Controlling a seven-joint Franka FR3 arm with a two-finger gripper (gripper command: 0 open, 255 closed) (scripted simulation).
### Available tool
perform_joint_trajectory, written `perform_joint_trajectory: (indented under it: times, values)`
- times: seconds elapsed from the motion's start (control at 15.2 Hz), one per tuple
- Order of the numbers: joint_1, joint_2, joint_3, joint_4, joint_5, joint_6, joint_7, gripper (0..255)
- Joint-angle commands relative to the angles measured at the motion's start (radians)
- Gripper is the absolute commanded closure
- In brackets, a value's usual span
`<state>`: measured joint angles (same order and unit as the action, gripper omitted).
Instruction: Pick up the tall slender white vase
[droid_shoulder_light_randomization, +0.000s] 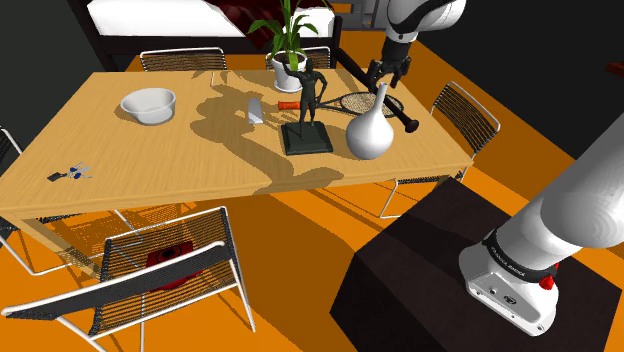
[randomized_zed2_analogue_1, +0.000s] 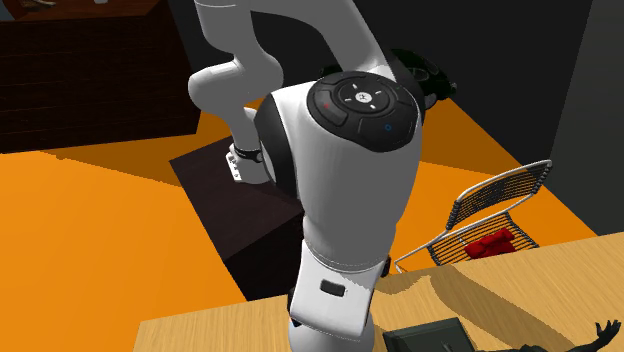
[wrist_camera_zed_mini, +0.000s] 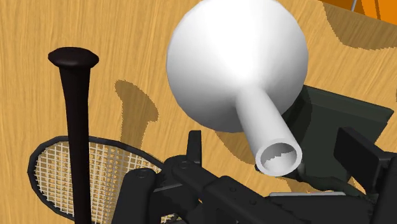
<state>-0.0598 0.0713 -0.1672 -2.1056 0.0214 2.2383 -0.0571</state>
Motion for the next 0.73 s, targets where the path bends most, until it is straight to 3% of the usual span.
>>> perform_joint_trajectory:
  times: [0.0, 0.66]
  values:
    - [0.001, 0.002, 0.001, -0.004, 0.000, 0.006, 0.001, 255]
    - [0.000, -0.005, 0.000, 0.002, -0.001, -0.006, 0.001, 255]
